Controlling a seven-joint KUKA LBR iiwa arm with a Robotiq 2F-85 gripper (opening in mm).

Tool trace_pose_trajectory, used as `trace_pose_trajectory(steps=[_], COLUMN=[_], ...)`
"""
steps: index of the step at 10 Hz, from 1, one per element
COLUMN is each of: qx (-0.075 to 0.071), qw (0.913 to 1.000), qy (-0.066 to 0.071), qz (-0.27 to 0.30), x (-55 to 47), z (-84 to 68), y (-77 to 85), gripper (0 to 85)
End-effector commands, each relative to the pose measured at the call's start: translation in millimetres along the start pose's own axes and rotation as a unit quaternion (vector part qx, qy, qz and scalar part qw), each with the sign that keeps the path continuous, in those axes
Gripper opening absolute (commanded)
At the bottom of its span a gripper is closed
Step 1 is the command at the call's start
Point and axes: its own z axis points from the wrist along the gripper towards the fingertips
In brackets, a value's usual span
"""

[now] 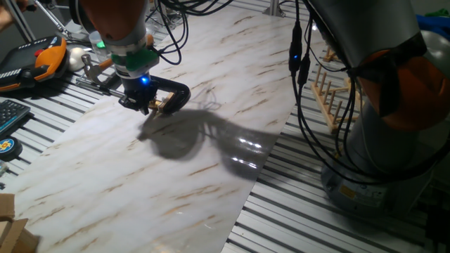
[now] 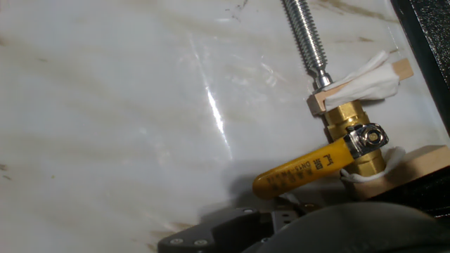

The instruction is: Turn off the water tap

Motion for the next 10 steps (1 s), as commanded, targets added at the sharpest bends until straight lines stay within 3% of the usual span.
trace_pose_trajectory(steps=[1, 10], qx=[0.004, 0.007], qw=[1.0, 0.9999], qy=[-0.001, -0.002], qz=[0.002, 0.013], x=[-0.8, -4.2], z=[0.3, 4.5], y=[-0.2, -0.4], gripper=[0.0, 0.0])
